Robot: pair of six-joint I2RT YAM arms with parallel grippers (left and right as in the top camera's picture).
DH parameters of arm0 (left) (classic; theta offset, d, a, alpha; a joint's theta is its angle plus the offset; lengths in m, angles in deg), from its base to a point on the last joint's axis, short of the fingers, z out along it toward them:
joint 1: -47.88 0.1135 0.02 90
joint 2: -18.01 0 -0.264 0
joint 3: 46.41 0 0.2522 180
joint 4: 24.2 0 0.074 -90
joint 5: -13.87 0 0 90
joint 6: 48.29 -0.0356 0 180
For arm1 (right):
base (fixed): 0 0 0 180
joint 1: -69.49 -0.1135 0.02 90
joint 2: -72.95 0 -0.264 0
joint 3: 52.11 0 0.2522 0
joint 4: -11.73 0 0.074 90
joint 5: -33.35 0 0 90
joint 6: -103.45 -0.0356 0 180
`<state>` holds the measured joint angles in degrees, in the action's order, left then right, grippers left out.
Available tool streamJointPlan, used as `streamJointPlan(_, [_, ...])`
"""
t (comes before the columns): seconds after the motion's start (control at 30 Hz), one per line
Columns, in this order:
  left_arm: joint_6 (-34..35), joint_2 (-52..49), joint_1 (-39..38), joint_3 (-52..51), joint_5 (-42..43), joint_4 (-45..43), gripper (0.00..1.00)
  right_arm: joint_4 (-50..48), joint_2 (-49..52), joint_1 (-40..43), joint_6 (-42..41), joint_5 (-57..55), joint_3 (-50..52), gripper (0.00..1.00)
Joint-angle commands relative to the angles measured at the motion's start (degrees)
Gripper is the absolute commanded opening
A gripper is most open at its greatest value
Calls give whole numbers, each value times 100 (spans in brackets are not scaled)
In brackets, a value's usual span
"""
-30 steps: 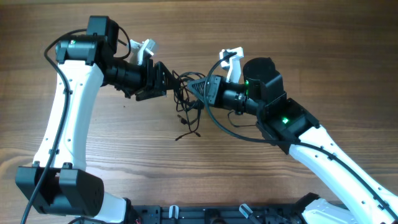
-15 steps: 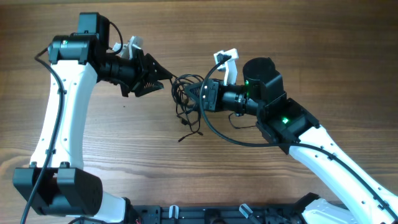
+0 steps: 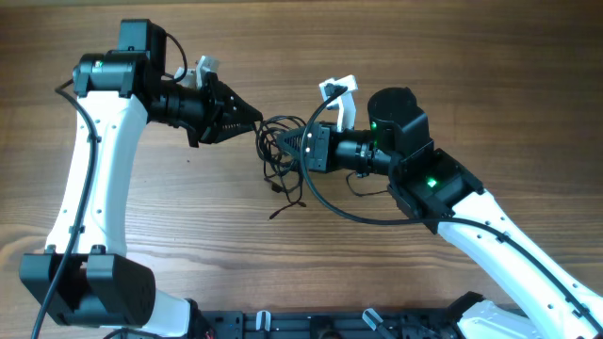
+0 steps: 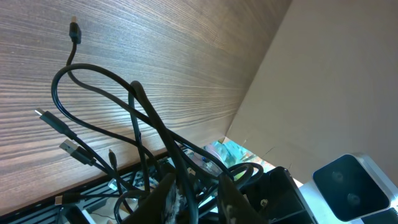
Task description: Untangle cables
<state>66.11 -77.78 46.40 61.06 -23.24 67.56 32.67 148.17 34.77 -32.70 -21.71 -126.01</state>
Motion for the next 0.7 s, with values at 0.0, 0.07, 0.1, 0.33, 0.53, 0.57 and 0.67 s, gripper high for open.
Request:
streamJointPlan(0.0, [9,11,-28,4,131,20,14,-76,44,-24,116,142,-92,4])
streamJointPlan(0.07, [9,11,-28,4,131,2,4,-68,44,-24,116,142,-92,4])
streamJointPlan(0.1, [9,11,-28,4,140,-4,4,-46,44,-24,120,133,-92,4])
streamJointPlan(0.33, [-557,28,520,4,2138,105,4,1097,44,199,702,-1217,-92,4])
streamJointPlan(0.53, [-181,28,721,7,3746,369,4,1513,44,492,804,-1696,-92,4])
streamJointPlan(0.57, [-96,28,721,7,3746,356,4,1447,44,457,682,-1602,-92,4])
streamJointPlan(0.67, [-101,26,820,7,3746,94,4,1698,44,413,684,-2210,-92,4])
